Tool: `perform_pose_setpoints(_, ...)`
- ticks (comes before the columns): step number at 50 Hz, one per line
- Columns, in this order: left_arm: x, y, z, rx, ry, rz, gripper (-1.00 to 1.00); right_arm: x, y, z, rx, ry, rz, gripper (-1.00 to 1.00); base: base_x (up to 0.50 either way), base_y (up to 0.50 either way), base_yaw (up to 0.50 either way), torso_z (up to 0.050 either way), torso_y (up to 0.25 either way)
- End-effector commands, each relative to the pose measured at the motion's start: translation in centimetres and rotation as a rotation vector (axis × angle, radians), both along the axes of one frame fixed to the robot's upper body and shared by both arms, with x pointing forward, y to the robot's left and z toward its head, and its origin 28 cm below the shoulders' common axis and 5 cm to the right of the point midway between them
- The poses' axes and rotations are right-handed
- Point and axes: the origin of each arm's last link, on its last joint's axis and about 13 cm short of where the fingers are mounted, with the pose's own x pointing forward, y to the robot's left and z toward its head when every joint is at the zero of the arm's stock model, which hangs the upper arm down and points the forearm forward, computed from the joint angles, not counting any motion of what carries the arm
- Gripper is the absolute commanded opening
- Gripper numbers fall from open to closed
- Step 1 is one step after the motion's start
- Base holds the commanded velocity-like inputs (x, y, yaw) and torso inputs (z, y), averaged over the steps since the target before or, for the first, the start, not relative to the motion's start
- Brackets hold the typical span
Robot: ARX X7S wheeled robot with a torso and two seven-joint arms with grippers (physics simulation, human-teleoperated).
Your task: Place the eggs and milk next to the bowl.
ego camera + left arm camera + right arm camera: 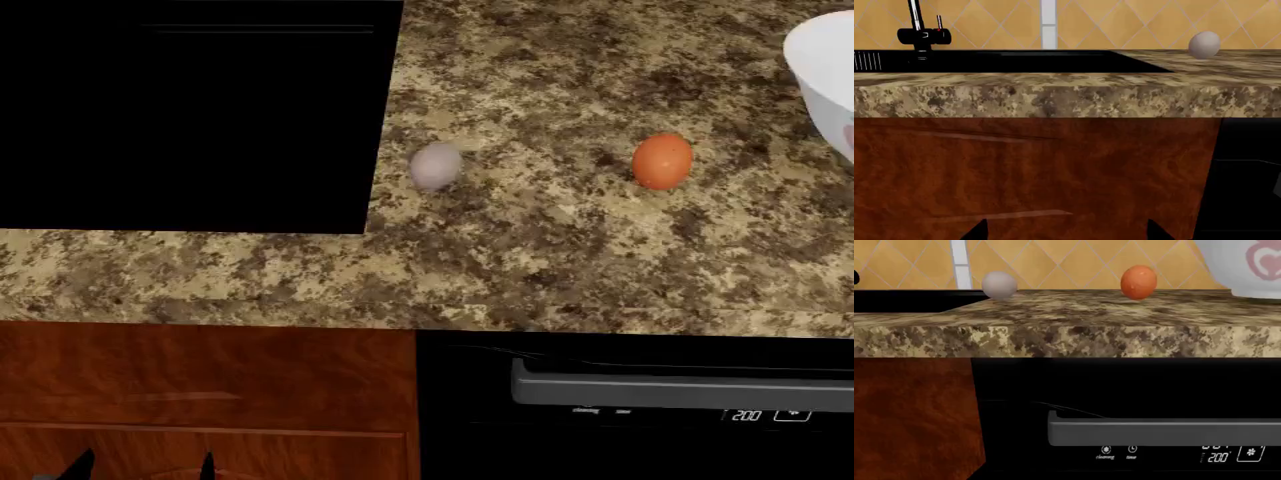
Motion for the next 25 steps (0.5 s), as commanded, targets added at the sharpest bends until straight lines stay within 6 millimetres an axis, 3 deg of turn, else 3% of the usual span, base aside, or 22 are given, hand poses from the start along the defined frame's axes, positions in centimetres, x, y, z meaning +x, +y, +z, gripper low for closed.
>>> perform_pose_setpoints(1,0.0,0.0,0.0,0.01,0.0,0.0,1.0,0.0,0.0,0.0,0.0,0.0,0.0,1.0,0.0,0.0,0.0,0.0,0.0)
perform_pose_setpoints(17,-0.2,-0.2,0.8,-0.02,-0.045,-0.009,1.0,-0.6,-0.1,0.4,0.003,-0.009,-0.012,1.0,0.0,0.0,0.0,0.0,0.0)
perform_pose_setpoints(25,-0.3,0.0,1.1,0.001,-0.035,-0.021,1.0,-0.5,0.1,0.6,-0.005,-0.016,-0.015,1.0,0.0,0.0,0.0,0.05,0.0)
